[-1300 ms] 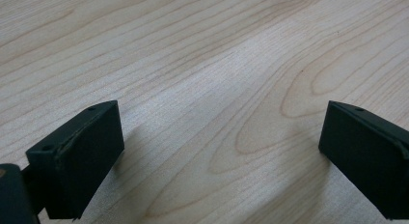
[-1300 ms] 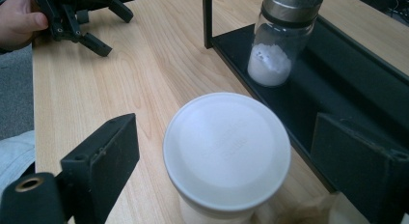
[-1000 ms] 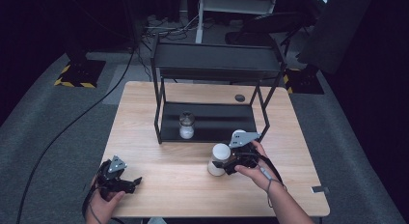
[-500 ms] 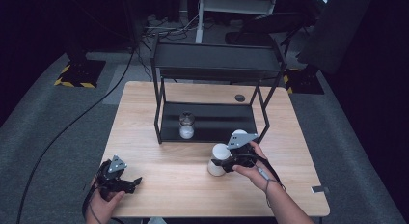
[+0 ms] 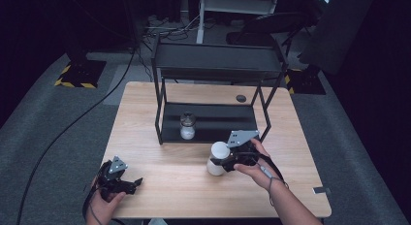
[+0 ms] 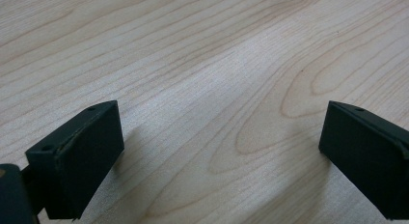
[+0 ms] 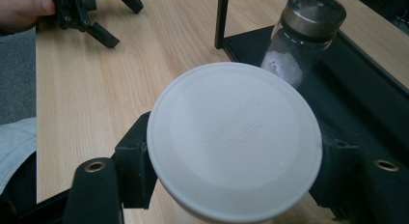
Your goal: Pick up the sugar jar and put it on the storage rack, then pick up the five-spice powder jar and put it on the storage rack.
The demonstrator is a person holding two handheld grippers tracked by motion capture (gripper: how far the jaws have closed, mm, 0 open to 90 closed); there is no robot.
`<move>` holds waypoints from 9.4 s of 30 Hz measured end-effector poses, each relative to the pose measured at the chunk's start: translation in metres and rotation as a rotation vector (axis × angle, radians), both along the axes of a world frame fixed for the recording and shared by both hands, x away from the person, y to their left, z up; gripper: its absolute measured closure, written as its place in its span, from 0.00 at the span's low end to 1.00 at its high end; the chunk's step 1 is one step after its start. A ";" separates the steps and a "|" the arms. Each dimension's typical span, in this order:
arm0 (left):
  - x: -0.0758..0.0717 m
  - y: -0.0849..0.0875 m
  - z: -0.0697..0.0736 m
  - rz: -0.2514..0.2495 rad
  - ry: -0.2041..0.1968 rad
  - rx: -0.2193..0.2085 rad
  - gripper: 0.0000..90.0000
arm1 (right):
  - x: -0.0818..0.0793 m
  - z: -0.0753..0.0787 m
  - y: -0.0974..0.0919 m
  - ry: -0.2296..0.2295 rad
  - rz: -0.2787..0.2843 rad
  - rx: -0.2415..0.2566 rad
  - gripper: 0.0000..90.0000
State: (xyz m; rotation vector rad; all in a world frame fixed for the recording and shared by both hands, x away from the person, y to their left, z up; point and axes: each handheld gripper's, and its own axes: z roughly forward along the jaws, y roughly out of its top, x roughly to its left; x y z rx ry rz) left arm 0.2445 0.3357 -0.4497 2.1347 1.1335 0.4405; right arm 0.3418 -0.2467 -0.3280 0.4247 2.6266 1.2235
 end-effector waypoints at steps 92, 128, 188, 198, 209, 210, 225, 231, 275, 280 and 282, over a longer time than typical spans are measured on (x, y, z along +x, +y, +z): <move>0.000 0.000 0.000 0.001 0.000 0.002 0.01 | 0.144 0.000 0.027 0.044 -0.123 -0.011 0.37; 0.000 -0.001 0.000 0.004 0.000 0.001 0.01 | 0.119 0.025 -0.007 0.003 -0.169 0.042 0.14; 0.000 -0.001 0.000 0.005 0.000 0.000 0.01 | 0.027 -0.023 -0.070 -0.006 -0.190 0.049 0.07; 0.000 -0.001 0.000 0.005 0.000 0.001 0.01 | 0.028 -0.035 -0.069 0.002 -0.196 0.033 0.08; 0.000 -0.001 0.000 0.005 0.000 0.000 0.01 | 0.034 -0.046 -0.064 0.016 -0.205 0.011 0.15; 0.000 -0.001 0.000 0.005 0.000 0.001 0.01 | 0.035 -0.047 -0.062 0.016 -0.205 0.005 0.17; 0.000 -0.001 0.000 0.005 0.000 0.000 0.01 | 0.039 -0.042 -0.064 0.038 -0.172 0.062 0.37; 0.000 -0.001 0.000 0.006 0.000 0.000 0.01 | 0.039 -0.027 -0.067 0.025 -0.166 0.044 0.37; 0.000 -0.002 0.000 0.017 0.000 -0.001 0.01 | 0.093 0.032 -0.062 0.055 -0.213 0.032 0.37; 0.000 -0.003 0.000 0.018 0.000 0.000 0.01 | 0.106 0.028 -0.054 0.061 -0.218 0.020 0.37; 0.000 -0.003 0.000 0.018 0.000 0.000 0.01 | 0.111 0.025 -0.051 0.067 -0.220 0.017 0.37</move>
